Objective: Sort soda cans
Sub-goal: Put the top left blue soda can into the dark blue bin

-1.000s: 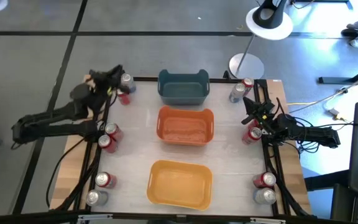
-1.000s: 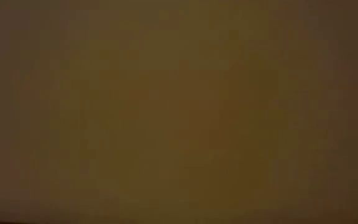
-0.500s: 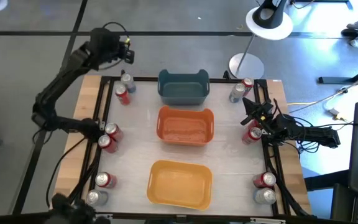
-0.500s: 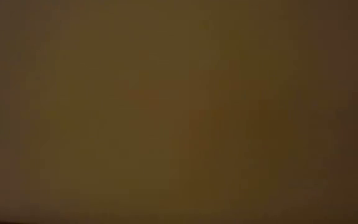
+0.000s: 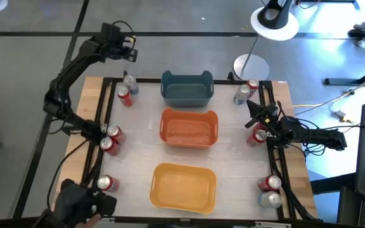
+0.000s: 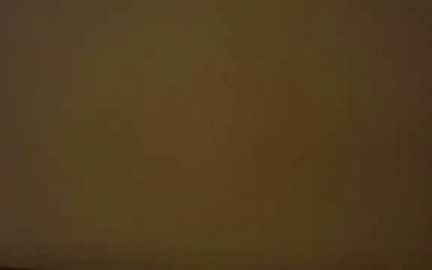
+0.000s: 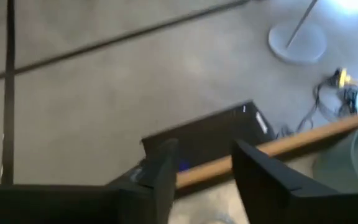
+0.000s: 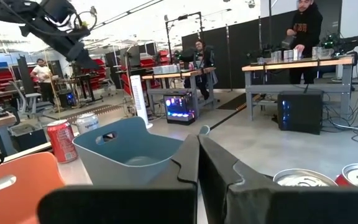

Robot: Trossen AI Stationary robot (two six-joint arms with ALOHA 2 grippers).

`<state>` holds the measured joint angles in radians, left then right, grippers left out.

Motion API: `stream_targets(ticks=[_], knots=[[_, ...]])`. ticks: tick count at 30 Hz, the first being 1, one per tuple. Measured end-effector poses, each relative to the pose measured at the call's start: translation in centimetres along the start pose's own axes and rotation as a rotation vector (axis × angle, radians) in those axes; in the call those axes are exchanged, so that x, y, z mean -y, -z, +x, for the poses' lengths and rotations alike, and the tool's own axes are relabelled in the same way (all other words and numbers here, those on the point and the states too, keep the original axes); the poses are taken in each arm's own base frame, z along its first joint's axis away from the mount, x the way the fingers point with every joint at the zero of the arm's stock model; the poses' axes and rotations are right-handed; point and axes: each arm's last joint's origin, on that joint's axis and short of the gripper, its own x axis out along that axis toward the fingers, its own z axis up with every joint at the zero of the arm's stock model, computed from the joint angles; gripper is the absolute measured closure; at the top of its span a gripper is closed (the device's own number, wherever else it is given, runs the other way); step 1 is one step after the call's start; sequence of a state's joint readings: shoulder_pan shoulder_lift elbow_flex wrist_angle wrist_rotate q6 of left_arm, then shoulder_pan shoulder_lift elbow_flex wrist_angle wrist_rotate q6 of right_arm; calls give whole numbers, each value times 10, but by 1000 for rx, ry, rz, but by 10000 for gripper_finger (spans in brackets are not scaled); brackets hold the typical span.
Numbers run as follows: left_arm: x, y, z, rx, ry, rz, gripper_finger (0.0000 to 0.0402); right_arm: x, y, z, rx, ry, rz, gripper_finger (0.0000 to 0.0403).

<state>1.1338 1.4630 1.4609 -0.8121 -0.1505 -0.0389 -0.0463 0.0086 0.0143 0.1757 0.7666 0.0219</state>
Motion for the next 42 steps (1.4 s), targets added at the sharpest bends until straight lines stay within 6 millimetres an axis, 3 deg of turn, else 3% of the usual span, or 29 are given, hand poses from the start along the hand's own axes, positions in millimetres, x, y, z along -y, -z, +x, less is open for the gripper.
stream_targets(ticks=[5, 10, 20, 42], knots=[[1, 12, 9, -148, 7, 13, 168, 0, 0, 0, 0, -12, 1, 397], [6, 24, 12, -277, 9, 26, 135, -1, 0, 0, 0, -18, 0, 397], [14, 40, 25, -329, 12, 21, 134, 0, 3, 0, -26, -18, -4, 397], [25, 80, 75, -365, -4, -44, 135, 0, 5, 0, -39, -14, 15, 397]])
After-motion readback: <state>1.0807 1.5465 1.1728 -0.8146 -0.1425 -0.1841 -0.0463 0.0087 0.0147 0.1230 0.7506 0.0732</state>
